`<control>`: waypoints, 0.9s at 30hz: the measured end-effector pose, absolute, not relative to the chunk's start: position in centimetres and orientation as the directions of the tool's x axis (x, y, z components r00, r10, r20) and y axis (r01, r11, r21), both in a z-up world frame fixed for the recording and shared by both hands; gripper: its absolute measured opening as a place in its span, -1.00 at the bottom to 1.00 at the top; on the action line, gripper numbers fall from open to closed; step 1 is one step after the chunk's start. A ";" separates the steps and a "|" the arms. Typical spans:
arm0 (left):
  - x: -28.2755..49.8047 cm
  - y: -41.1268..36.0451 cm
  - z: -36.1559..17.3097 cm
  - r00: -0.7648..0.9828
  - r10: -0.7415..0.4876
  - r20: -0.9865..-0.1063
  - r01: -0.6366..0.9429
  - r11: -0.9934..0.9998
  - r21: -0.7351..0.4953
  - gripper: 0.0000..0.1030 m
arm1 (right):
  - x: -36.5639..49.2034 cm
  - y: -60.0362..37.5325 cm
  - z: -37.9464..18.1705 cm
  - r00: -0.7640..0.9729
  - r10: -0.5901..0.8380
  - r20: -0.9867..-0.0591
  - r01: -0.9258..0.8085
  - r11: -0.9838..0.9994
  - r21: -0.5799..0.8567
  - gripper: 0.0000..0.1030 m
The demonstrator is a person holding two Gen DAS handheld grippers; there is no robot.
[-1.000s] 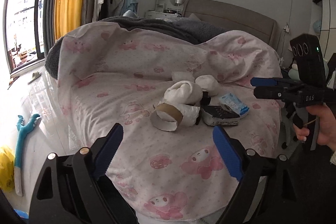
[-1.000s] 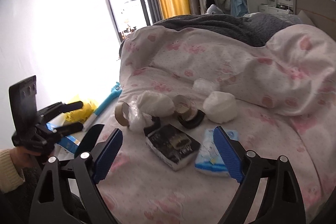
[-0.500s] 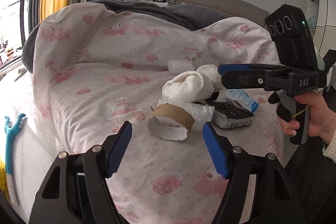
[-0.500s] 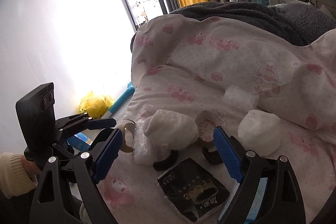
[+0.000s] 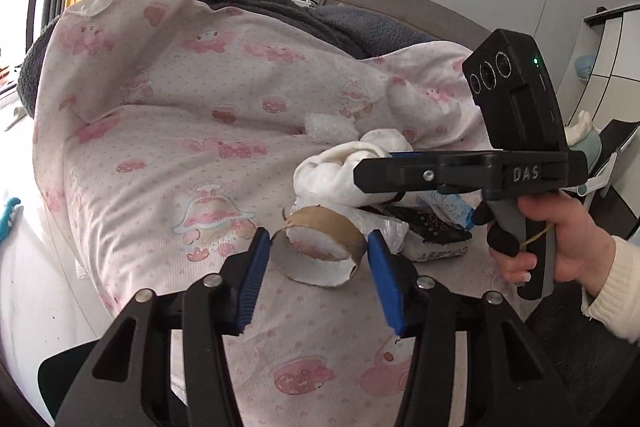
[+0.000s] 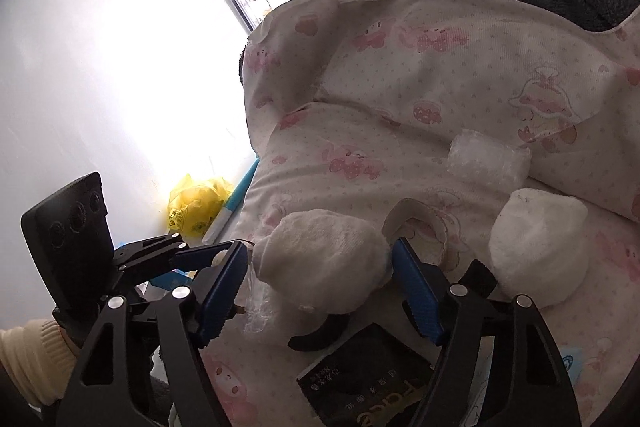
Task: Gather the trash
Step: 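Grasp the white tissue ball with the right tool while the left tool grasps the cardboard roll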
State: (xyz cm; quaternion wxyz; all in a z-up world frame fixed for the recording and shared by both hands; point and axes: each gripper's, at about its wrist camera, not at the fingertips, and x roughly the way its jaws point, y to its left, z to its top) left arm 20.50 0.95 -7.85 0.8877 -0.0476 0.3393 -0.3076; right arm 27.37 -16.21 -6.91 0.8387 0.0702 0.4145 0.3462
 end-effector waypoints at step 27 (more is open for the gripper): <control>19.4 4.1 -6.3 0.666 -0.430 -0.610 0.369 0.900 -0.232 -0.03 | 26.5 -13.8 -4.1 0.504 0.646 -0.573 -0.554 0.751 0.360 0.06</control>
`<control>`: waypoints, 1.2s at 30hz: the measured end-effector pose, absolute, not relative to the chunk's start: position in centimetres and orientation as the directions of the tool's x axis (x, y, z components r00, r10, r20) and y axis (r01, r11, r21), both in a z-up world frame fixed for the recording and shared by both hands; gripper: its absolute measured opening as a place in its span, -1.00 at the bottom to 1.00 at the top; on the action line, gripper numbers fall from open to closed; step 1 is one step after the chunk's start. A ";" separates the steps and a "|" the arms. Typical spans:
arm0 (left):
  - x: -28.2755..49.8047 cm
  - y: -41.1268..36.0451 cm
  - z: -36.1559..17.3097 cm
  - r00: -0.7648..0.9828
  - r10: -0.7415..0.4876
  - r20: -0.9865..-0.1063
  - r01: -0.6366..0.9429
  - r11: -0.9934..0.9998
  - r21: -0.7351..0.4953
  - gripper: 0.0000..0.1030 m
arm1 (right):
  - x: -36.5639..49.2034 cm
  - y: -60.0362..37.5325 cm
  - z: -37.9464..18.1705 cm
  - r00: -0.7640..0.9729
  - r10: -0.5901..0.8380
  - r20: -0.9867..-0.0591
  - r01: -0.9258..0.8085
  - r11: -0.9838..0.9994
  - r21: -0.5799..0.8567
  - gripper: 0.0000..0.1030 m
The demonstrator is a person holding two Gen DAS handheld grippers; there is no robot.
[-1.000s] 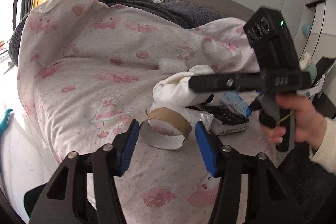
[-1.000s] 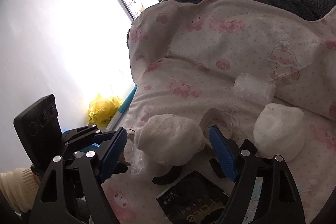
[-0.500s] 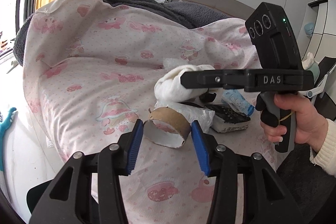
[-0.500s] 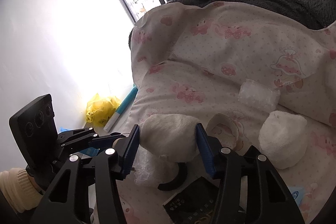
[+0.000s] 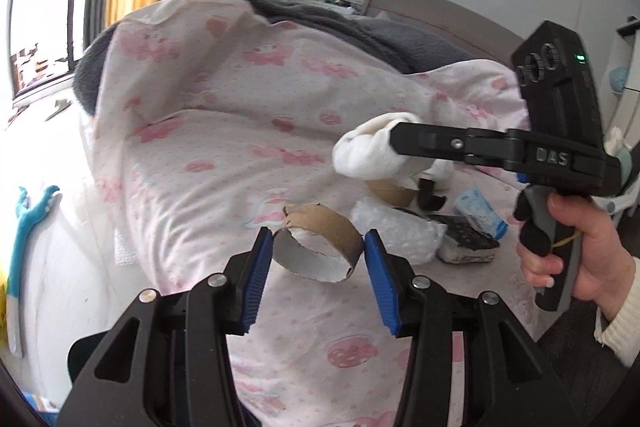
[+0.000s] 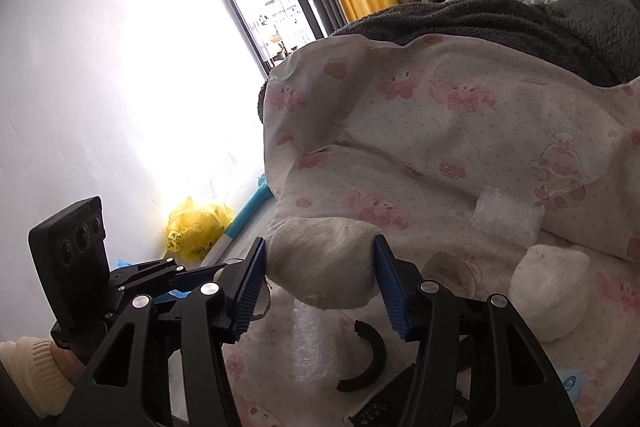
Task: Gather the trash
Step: 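Grasp the white tissue ball with the right tool while the left tool grasps the cardboard roll, then carry both items over the teal bin and open both tools to drop them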
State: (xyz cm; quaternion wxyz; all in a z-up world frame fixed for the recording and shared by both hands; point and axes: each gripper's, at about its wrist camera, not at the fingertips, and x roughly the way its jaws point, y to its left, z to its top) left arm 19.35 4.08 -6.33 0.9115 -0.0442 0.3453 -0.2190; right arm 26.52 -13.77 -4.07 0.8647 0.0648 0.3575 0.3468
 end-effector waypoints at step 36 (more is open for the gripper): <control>16.6 19.5 -13.2 0.526 -0.107 -0.844 -0.099 0.978 -0.186 -0.03 | 22.1 2.6 -5.9 0.338 0.676 -0.655 -0.718 0.635 0.284 0.05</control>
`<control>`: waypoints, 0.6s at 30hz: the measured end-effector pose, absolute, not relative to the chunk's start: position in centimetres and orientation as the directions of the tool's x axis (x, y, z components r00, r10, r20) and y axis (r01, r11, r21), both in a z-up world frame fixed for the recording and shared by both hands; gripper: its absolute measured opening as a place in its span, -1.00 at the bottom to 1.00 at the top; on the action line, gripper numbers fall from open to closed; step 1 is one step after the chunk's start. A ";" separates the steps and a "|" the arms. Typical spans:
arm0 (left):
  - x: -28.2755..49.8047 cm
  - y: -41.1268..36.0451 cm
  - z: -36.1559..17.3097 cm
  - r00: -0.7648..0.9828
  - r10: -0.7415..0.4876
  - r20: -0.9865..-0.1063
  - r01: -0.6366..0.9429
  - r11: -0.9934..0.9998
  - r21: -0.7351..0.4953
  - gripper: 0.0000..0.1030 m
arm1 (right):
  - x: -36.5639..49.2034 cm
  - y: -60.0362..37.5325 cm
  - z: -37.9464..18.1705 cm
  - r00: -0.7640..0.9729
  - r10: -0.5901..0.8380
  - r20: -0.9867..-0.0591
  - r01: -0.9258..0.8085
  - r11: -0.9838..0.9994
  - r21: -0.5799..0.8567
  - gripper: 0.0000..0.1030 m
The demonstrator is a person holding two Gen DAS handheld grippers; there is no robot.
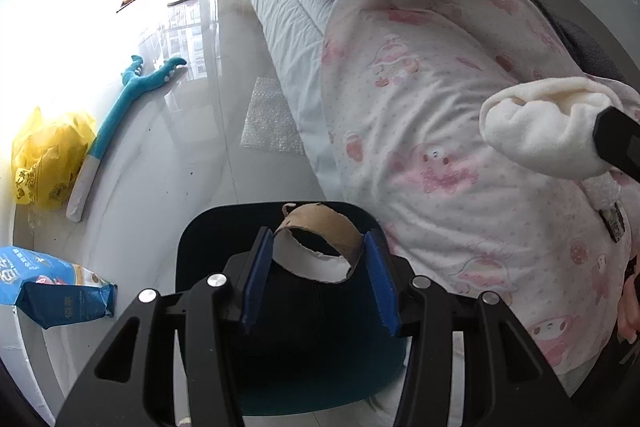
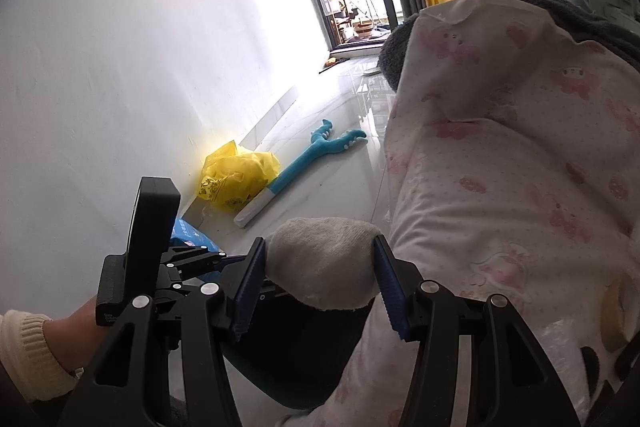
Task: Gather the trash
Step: 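Carry both items over the teal bin and open both tools to drop them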
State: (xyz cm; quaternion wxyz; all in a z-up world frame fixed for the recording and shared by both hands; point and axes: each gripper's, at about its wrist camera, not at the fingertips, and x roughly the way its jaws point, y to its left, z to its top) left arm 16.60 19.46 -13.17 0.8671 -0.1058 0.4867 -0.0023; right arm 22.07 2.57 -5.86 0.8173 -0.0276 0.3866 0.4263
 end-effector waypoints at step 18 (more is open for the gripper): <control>13.6 24.6 -20.0 0.288 -0.168 -0.943 -0.232 0.943 -0.239 -0.01 | 21.1 9.2 -10.1 0.220 0.624 -0.750 -0.716 0.626 0.310 0.06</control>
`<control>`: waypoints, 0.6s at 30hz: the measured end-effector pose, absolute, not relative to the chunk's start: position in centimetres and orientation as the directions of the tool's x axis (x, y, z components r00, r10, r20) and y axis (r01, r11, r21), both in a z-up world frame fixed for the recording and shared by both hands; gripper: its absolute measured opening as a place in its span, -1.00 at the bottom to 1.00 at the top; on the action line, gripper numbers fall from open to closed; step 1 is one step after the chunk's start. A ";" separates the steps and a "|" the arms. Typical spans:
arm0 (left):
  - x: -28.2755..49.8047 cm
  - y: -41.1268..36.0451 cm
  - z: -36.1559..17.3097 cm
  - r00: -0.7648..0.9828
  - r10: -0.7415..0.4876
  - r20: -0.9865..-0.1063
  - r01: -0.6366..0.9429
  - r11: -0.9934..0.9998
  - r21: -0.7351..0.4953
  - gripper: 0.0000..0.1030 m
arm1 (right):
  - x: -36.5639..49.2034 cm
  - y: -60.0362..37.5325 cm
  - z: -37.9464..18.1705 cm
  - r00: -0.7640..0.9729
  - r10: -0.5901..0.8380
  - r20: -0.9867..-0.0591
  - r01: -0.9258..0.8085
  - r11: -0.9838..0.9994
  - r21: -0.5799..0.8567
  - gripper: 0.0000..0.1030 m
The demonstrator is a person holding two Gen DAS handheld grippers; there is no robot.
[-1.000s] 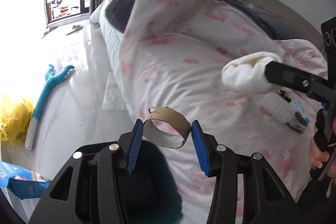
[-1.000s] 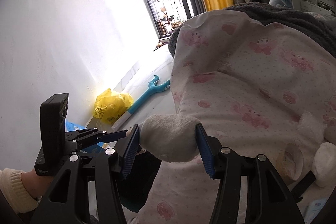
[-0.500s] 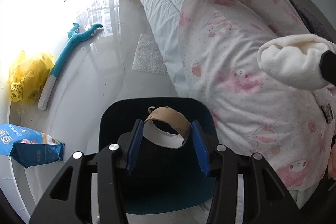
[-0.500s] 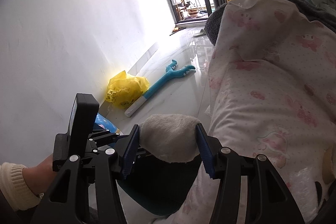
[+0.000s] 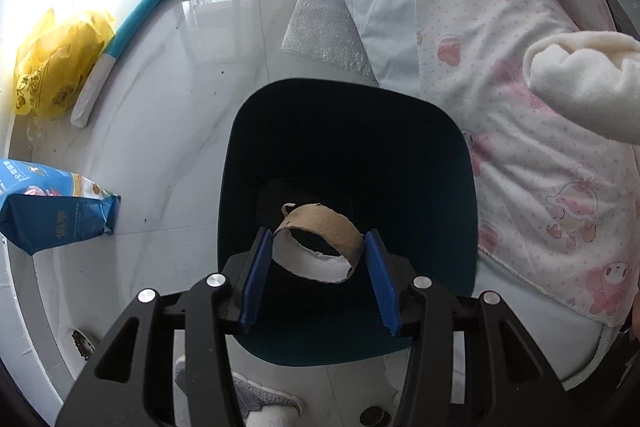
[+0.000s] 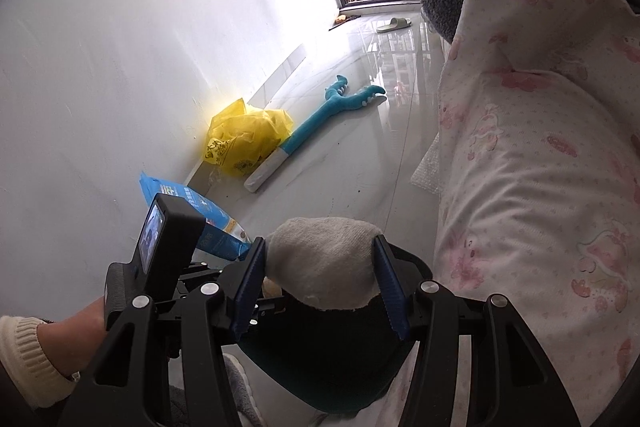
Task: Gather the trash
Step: 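Carry both items over the teal bin and open both tools to drop them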
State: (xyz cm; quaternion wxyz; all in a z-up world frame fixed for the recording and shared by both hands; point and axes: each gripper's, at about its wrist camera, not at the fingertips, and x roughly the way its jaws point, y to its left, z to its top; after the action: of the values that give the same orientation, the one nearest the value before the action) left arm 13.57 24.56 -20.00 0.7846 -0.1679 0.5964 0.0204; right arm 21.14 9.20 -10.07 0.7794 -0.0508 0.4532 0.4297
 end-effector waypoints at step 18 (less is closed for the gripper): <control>11.5 27.2 -18.2 0.327 -0.147 -0.934 -0.251 0.939 -0.235 0.33 | 21.4 14.0 -15.4 0.153 0.510 -0.846 -0.690 0.668 0.278 0.05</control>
State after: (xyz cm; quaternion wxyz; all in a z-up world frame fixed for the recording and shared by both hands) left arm 11.49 27.16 -18.19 0.7962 -0.1716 0.5793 0.0328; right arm 21.35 14.03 -15.43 0.7543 -0.0871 0.5149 0.3978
